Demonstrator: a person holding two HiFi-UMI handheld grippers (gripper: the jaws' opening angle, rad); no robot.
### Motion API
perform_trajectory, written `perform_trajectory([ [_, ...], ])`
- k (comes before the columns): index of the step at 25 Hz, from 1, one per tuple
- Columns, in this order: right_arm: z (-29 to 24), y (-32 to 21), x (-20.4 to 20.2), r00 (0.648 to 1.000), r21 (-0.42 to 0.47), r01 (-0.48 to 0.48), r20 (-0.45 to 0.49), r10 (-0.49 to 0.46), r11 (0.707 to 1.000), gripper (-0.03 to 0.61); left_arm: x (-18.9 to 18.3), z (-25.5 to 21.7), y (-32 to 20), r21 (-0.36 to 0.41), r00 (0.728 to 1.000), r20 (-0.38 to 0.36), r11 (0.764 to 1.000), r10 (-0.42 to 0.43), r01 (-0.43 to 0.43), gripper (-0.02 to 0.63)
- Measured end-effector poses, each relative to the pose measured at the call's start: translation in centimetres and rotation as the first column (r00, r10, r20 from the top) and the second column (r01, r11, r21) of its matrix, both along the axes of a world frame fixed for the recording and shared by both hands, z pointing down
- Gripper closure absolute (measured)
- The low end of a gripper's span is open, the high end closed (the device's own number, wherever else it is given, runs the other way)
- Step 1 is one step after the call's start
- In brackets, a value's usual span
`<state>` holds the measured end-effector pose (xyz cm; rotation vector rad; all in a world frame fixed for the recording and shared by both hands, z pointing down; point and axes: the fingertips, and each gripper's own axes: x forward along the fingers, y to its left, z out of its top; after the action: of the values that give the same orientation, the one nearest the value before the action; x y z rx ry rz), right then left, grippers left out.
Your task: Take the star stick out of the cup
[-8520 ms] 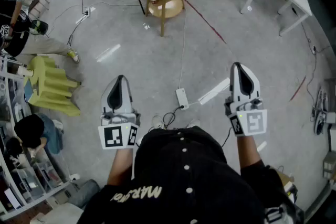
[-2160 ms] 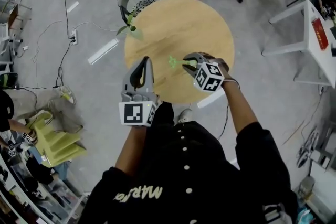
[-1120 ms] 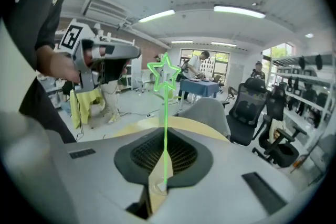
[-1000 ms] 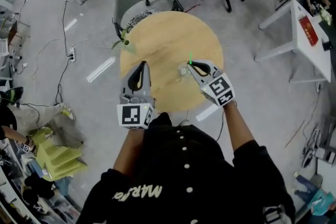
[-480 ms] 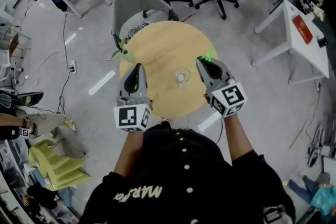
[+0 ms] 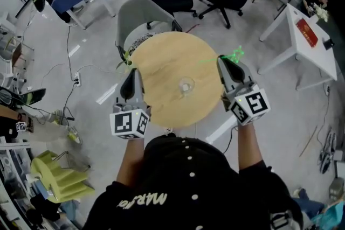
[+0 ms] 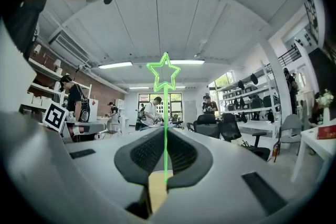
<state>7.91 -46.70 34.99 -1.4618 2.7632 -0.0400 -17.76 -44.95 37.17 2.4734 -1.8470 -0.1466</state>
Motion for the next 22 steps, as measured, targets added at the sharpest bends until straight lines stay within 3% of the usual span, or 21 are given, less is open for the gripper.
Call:
perform_trajectory([
  [5, -2.3, 0.9, 2.4, 0.998, 0.042, -0.052, 0.022, 0.051, 0.998, 0.560, -0.7, -1.0, 0.4, 0.006, 1.000, -0.019, 1.000, -0.015, 0.015, 0.617],
  [9, -2.5, 1.4, 3.4, 0.996, 0.054, -0.087, 0.041, 0.085, 0.995, 0.560, -0.3, -1.4, 0.9, 0.020, 1.000, 0.006, 1.000, -0.006, 0.006, 0.617],
  [22, -2.1, 1.7, 2.5, 0.995, 0.058, -0.088, 0.048, 0.085, 0.994, 0.560, 0.3, -1.5, 1.4, 0.028, 0.999, 0.042, 1.000, 0.006, -0.007, 0.617],
])
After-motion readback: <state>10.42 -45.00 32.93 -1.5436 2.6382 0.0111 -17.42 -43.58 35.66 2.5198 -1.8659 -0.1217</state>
